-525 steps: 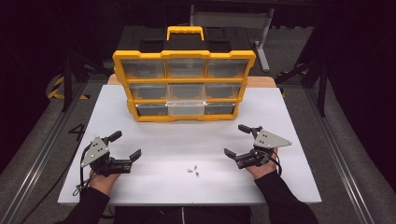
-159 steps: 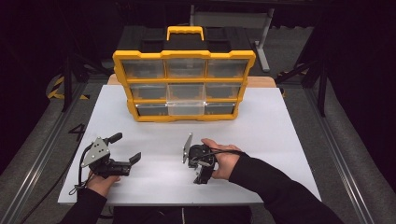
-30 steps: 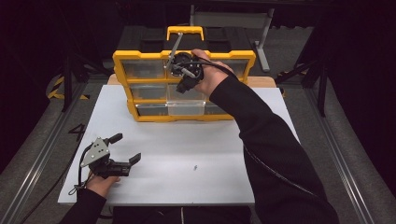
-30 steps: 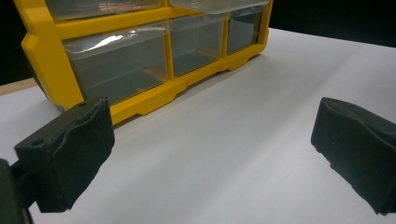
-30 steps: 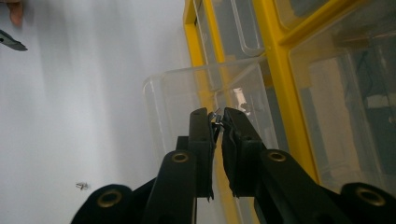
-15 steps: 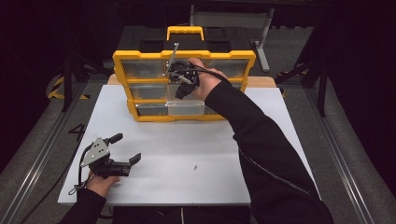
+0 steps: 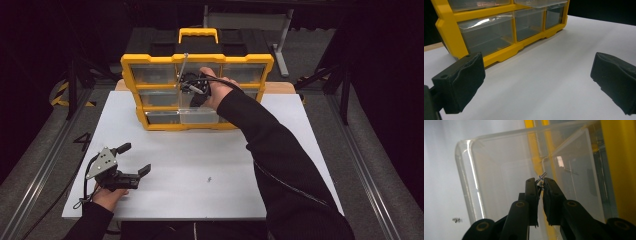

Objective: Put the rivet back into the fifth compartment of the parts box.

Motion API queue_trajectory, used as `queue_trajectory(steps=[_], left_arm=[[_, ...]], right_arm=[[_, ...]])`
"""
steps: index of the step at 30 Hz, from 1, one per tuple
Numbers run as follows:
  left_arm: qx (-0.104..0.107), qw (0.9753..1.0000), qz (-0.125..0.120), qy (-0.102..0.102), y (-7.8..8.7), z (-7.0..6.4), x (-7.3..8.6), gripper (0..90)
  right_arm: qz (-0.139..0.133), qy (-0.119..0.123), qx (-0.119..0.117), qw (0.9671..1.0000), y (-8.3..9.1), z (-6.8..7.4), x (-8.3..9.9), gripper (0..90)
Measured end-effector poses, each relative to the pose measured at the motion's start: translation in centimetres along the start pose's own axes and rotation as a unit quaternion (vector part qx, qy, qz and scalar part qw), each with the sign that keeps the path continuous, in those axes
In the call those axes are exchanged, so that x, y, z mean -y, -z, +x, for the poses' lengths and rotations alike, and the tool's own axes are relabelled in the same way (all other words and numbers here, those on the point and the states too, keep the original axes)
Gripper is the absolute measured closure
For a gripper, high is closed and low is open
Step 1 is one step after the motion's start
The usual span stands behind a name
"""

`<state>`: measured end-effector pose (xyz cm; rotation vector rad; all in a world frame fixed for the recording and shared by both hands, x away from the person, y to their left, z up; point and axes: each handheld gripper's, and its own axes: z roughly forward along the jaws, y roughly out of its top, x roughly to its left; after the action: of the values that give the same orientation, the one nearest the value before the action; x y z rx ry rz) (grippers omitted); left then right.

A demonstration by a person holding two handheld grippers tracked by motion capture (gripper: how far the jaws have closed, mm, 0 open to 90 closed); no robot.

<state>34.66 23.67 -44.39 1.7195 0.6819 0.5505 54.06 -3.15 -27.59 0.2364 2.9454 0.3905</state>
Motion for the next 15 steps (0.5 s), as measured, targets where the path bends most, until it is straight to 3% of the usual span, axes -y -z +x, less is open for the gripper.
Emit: queue_trajectory(steps=[5,15], left_arm=[[0.001,1.0,0.0,-0.001,0.03,-0.05,-0.05,0.3],[0.001,1.0,0.002,-0.001,0.03,-0.06,-0.06,0.3]], right_arm=[[0.008,0.001,-0.002,1.0,-0.18,-0.22,-0.1,81.8],[-0.005,-0.002,0.004,1.0,0.54,-0.08,0.02,75.1]])
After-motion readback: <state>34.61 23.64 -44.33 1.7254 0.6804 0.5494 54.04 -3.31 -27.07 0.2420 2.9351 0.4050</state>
